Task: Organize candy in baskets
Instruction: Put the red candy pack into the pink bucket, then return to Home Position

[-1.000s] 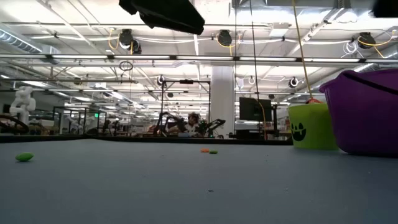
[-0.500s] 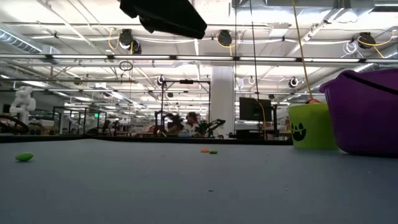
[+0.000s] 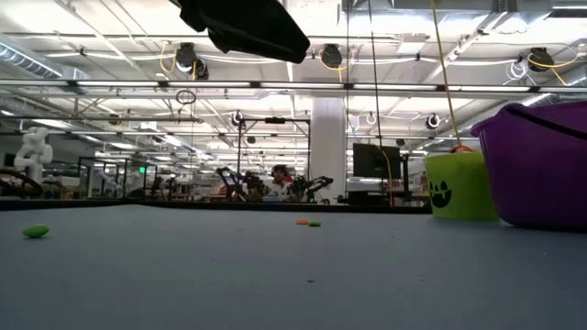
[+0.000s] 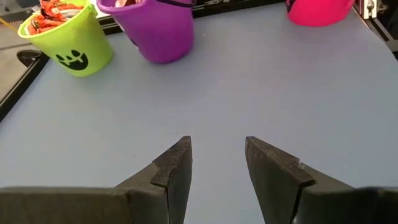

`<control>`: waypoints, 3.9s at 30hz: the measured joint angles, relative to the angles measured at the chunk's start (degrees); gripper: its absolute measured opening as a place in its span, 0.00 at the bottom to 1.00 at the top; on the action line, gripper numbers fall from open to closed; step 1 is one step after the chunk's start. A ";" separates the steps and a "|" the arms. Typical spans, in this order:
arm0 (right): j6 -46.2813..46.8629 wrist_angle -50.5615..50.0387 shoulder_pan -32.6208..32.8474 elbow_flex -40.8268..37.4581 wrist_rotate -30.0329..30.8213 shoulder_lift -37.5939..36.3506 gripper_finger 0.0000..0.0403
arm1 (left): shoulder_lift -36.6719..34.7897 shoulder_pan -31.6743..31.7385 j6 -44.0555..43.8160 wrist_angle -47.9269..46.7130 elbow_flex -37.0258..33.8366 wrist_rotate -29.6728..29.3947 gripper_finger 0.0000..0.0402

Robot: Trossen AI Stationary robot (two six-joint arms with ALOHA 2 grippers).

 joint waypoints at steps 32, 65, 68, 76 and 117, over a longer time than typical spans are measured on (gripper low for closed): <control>-83.51 1.32 -36.17 -7.18 37.14 -18.70 0.22 | -1.40 13.80 13.64 3.25 -4.17 20.19 0.39; -101.59 66.30 -58.35 -59.87 18.95 -57.22 0.02 | -46.87 22.84 6.03 40.07 -52.12 18.05 0.39; -101.88 65.86 -58.35 -59.95 19.09 -57.82 0.02 | -51.28 22.79 6.01 40.30 -55.52 16.25 0.39; -102.85 65.09 -58.33 -59.95 20.38 -59.45 0.02 | -62.22 22.75 3.08 36.29 -61.05 13.15 0.39; -100.04 52.46 -58.32 -62.18 17.88 -74.02 0.02 | -96.09 22.75 3.64 3.10 -61.13 19.39 0.39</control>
